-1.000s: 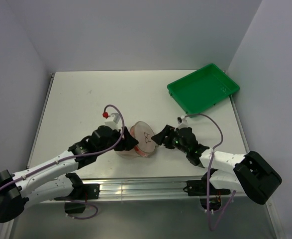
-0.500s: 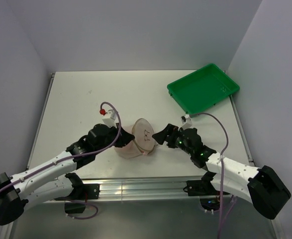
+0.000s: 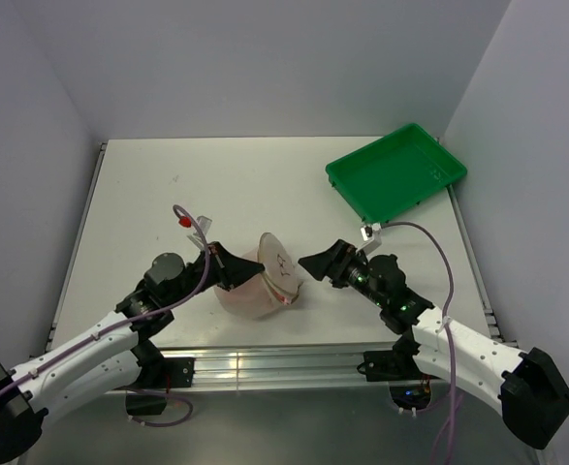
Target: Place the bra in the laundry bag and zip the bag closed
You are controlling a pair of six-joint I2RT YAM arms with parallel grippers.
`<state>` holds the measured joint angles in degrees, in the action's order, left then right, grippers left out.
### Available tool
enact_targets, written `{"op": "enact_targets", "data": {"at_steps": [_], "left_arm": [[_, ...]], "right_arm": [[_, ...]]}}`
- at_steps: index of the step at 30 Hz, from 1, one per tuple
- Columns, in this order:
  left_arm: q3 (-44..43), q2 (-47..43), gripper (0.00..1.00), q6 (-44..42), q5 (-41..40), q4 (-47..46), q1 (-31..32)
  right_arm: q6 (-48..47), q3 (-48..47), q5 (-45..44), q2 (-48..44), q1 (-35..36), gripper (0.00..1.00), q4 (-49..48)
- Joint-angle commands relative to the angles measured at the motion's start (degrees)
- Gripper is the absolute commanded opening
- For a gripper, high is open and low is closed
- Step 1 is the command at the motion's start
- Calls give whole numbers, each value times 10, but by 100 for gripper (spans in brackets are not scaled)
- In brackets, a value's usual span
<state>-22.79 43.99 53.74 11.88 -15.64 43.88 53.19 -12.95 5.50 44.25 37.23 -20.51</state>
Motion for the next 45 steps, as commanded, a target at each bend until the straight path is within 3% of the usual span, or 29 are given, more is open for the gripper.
{"op": "enact_targets", "data": {"at_steps": [1,16,21,26,29,30,32,35,38,39,40,42,45], "left_arm": [[11,-23,0,23,46,-98,-4],[51,-12,0,55,82,-232,-6],[50,-20,0,54,87,-229,-7],[56,-25,0,59,90,-234,-7],[61,-26,0,64,92,-240,-7],[62,-27,0,66,93,-242,-7],[63,-29,0,68,95,-244,-7],[67,-36,0,73,97,-249,-7],[71,-43,0,78,97,-254,-7],[72,-43,0,80,98,-256,-7],[75,-44,0,81,99,-258,-7],[76,-47,0,82,101,-258,-7],[79,-56,0,86,99,-255,-7]], "right_arm": [[33,13,-7,13,-2,100,-8],[126,74,43,56,-1,98,-161],[140,79,60,94,-1,80,-221],[142,69,84,133,0,78,-248],[147,69,83,146,1,72,-271],[148,68,81,152,1,57,-276],[159,71,86,172,1,47,-316],[184,71,108,217,1,50,-394],[217,84,119,255,3,67,-487],[220,86,118,261,3,79,-507],[220,90,114,263,3,80,-514],[218,93,106,262,4,74,-518],[192,82,92,240,6,55,-471]]}}
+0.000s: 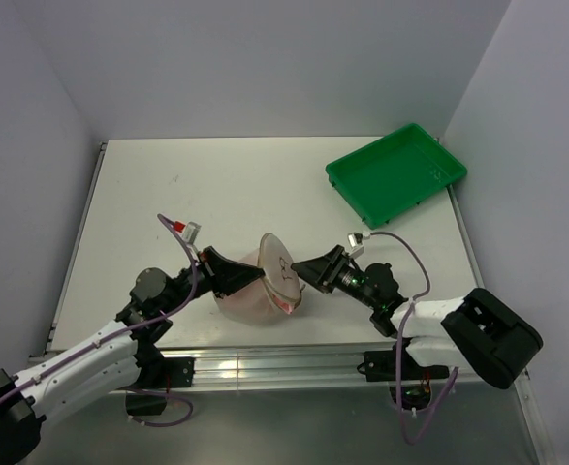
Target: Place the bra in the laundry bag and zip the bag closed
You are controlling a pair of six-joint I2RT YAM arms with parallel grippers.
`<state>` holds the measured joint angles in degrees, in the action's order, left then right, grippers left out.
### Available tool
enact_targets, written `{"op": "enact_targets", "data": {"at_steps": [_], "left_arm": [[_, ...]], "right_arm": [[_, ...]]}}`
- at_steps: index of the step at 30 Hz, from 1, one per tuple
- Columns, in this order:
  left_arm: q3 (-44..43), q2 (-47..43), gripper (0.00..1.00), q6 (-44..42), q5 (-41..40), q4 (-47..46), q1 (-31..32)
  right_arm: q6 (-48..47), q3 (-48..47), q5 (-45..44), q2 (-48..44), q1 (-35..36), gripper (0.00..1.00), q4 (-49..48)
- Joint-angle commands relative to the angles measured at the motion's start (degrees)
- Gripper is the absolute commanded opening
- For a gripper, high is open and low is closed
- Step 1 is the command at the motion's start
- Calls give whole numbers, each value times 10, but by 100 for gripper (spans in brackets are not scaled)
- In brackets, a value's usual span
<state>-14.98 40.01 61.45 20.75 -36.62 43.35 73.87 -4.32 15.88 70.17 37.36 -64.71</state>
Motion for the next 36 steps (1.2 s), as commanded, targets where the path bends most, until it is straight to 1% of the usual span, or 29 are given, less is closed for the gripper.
{"op": "enact_targets", "data": {"at_steps": [1,2,3,4,5,6,7,9,12,16,18,20,22,23,26,28,29,36], "left_arm": [[0,-19,0,6,10,-43,-2],[1,-26,0,6,10,-39,-2],[0,-31,0,6,10,-31,-2],[0,-36,0,4,8,-25,-2],[0,-42,0,3,8,-20,-2],[1,-51,0,2,6,-10,-2],[2,-56,0,2,6,-6,-2],[4,-65,0,2,3,0,-2],[6,-70,0,3,2,-1,-2],[4,-71,0,2,0,-3,-2],[3,-73,0,-1,-1,0,-2],[2,-73,0,-5,-4,2,-2],[6,-72,0,-2,-3,-4,-2],[6,-68,0,-2,0,-10,-2],[6,-57,0,1,7,-22,-2],[4,-56,0,2,8,-21,-2],[4,-56,0,2,8,-21,-2],[1,-62,0,2,9,-13,-2]], "right_arm": [[-23,-15,-20,-34,6,48,-11],[-32,-20,-38,-42,7,44,13],[-52,-26,-47,-51,8,44,62],[-61,-41,-57,-70,10,45,90],[-72,-49,-83,-82,17,48,125],[-101,-69,-100,-93,24,50,195],[-113,-78,-116,-114,31,52,223],[-140,-97,-152,-128,53,52,283],[-145,-107,-184,-138,71,50,311],[-137,-112,-180,-123,86,48,303],[-135,-119,-203,-125,113,50,329],[-128,-115,-255,-142,134,57,343],[-121,-104,-297,-158,156,57,354],[-117,-101,-301,-159,158,52,354],[-122,-102,-308,-150,162,40,346],[-126,-111,-307,-138,163,29,345],[-127,-113,-309,-136,164,27,343],[-145,-131,-338,-121,168,29,346]]}}
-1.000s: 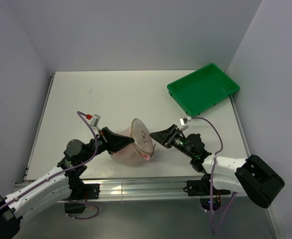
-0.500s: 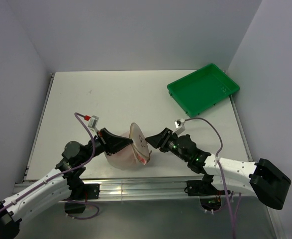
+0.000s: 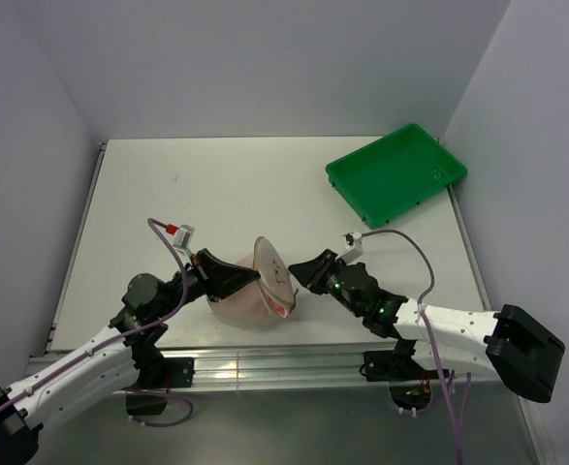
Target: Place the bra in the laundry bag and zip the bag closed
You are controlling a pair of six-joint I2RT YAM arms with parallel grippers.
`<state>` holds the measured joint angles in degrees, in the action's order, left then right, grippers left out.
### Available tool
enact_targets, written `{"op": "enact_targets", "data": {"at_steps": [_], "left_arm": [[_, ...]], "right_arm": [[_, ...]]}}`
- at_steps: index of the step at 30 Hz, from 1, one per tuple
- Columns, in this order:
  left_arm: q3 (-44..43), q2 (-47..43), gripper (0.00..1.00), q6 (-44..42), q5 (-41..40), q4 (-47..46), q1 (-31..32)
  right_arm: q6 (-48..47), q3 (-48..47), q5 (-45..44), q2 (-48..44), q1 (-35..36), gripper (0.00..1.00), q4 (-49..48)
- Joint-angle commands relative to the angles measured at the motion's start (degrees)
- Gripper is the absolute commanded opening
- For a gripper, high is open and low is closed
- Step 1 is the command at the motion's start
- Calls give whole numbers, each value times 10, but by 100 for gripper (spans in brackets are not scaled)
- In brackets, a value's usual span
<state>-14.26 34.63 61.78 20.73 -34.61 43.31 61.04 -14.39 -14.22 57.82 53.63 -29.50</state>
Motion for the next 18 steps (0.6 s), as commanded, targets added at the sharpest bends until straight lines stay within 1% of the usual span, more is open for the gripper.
{"op": "enact_targets", "data": {"at_steps": [1,3,4,5,6,10,13,14,16,17,18], "left_arm": [[-6,-9,0,0,9,-33,-2],[-8,-8,0,1,9,-31,-2],[-8,-8,0,0,10,-30,-2],[-8,-7,0,0,10,-27,-2],[-9,-8,0,-2,9,-25,-2],[-8,-15,0,-7,-2,-9,-2],[-12,-15,0,-17,-18,19,-2],[-14,-10,0,-20,-29,34,-2],[-16,-3,0,-22,-38,45,-2],[-19,6,0,-22,-46,51,-2],[-20,10,0,-23,-51,62,-2]], "right_arm": [[-20,-31,-40,4,5,28,-7],[-21,-30,-37,8,5,22,-20],[-22,-28,-34,9,5,10,-28],[-23,-27,-31,10,5,4,-39],[-22,-24,-30,7,5,0,-46],[-30,-20,-56,-24,12,0,-26],[-42,-15,-81,-82,19,0,29],[-52,-18,-97,-100,24,0,70],[-68,-25,-108,-155,31,0,121],[-83,-37,-116,-173,36,0,178],[-90,-43,-119,-206,39,0,210]]}}
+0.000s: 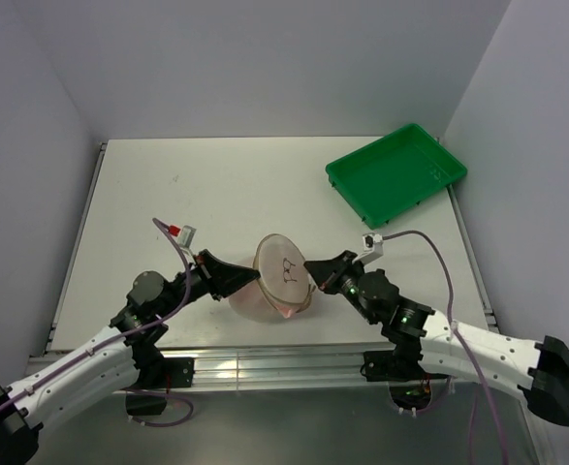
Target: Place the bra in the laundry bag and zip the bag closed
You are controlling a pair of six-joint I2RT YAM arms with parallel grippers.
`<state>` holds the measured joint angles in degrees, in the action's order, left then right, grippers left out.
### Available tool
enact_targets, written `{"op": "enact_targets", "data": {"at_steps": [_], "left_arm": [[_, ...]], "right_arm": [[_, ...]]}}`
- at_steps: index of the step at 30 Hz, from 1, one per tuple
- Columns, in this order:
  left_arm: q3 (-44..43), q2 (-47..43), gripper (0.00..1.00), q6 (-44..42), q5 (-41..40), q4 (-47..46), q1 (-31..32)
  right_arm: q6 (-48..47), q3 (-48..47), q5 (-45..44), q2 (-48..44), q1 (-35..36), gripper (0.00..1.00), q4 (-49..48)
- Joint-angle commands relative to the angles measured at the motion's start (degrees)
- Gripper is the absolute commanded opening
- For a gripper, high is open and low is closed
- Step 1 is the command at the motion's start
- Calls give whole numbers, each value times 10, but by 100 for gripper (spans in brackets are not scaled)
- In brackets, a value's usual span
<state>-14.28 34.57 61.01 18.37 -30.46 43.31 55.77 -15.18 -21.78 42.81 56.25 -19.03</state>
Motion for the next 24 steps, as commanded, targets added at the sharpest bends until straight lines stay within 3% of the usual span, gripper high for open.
{"op": "enact_targets", "data": {"at_steps": [1,5,8,10,11,12,14,16,19,21,24], "left_arm": [[-20,20,0,-17,-32,24,-2],[-21,59,0,-34,-58,27,-2],[-34,115,0,-47,-76,28,-2],[-57,166,0,-65,-99,45,-2],[-71,185,0,-82,-112,52,-3],[-75,204,0,-84,-116,51,-9],[-90,249,0,-72,-69,23,-29],[-115,240,0,-72,-35,21,-29],[-163,193,0,-106,-74,120,-13],[-138,195,0,-119,-116,139,-28],[-100,262,0,-101,-53,88,-67]], "right_arm": [[-43,-42,-47,-73,18,0,138],[-65,-122,-69,-150,36,0,376],[-74,-220,-71,-175,44,0,482],[-69,-226,-15,-153,49,0,452],[-59,-193,10,-136,51,0,390],[-56,-179,24,-81,52,0,372],[-70,-207,3,-28,52,0,404],[-97,-261,-28,-33,61,0,437],[-124,-330,-70,-84,66,0,450],[-102,-267,-27,-57,67,0,400],[-77,-214,-6,40,67,0,412]]}}
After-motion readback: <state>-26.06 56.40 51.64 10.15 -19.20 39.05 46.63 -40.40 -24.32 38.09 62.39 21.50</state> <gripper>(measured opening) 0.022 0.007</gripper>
